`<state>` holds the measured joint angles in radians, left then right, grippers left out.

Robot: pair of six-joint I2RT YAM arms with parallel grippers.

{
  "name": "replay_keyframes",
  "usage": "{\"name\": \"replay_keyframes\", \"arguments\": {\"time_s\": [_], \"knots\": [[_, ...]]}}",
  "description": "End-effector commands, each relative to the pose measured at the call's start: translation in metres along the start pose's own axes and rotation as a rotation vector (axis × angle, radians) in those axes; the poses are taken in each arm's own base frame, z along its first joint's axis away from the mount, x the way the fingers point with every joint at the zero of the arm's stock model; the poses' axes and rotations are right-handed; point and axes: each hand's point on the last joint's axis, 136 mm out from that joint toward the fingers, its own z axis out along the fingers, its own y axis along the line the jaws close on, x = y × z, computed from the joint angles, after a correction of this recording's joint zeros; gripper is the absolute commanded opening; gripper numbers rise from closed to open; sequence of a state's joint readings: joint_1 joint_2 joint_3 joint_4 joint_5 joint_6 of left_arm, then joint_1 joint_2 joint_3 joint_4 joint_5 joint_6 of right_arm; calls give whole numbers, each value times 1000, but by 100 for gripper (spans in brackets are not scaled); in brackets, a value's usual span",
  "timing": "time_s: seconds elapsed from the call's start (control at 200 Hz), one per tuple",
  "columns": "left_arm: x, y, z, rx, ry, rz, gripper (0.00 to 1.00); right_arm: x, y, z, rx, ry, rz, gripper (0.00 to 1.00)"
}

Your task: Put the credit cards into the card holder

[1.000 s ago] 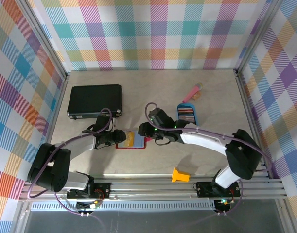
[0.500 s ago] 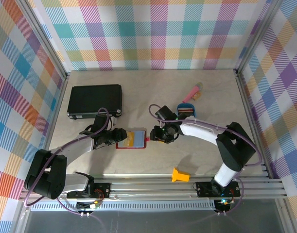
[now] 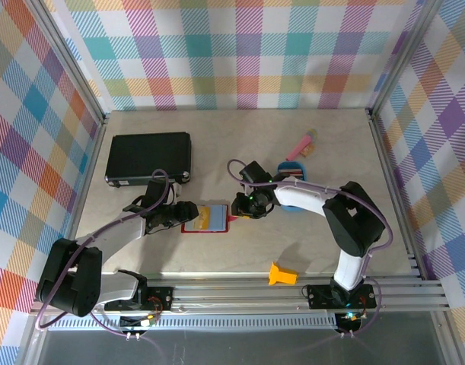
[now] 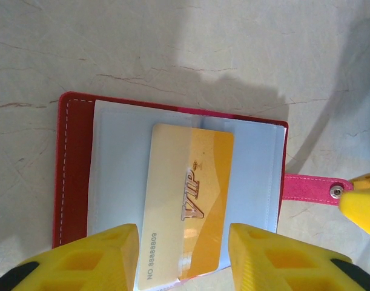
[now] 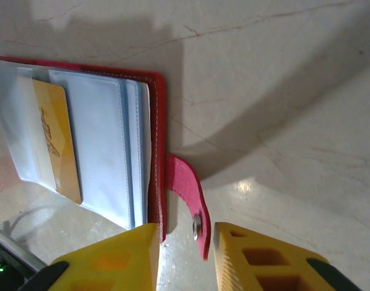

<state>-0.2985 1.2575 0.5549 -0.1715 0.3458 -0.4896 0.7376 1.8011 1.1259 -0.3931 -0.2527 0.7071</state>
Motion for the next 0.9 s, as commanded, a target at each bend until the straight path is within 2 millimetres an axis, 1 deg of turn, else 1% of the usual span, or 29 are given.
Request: {"name": "replay_keyframes", "arguments": {"time_s": [0.0,0.075,0.165,0.26,0.355,0.505,0.655,0.73,0.74,0.78,0.83,0.835,0.845,0.85,0.875,0.895], "knots": [[-12,-5,-10,-3,-32,-14,43,-5,3,3,-14,9,-24,25],[-13,-7,-12,-1,-35,-16,44,-4,0,4,-6,12,-27,20],[-13,-8,-13,3,-35,-20,44,-3,-5,1,13,2,-35,10],[-12,-12,-13,24,-27,-22,44,-1,-14,-7,41,-13,-46,0],[-12,-17,-11,66,-38,-36,43,1,-27,-16,76,-17,-66,0],[-13,-32,-11,145,-52,-50,43,3,-53,-36,113,-30,-67,0],[-6,-50,-6,198,-35,-44,43,7,-75,-52,139,-32,-71,0],[-5,-52,-2,211,-35,-64,43,7,-81,-57,136,-34,-72,0],[-5,-52,-1,213,-35,-66,43,7,-81,-58,137,-34,-73,1],[-4,-52,2,216,-34,-77,43,6,-82,-61,140,-41,-77,9],[-3,-53,5,222,-29,-86,43,5,-81,-66,143,-51,-85,25],[-3,-53,5,222,-29,-87,43,5,-81,-66,143,-52,-85,25],[-2,-53,6,224,-27,-87,42,4,-80,-68,145,-57,-86,29],[-2,-54,6,225,-26,-87,42,4,-80,-68,146,-59,-85,29],[-2,-54,7,226,-23,-87,42,2,-80,-72,153,-69,-83,35],[-1,-55,8,229,-21,-85,42,1,-79,-75,158,-76,-81,39]]}}
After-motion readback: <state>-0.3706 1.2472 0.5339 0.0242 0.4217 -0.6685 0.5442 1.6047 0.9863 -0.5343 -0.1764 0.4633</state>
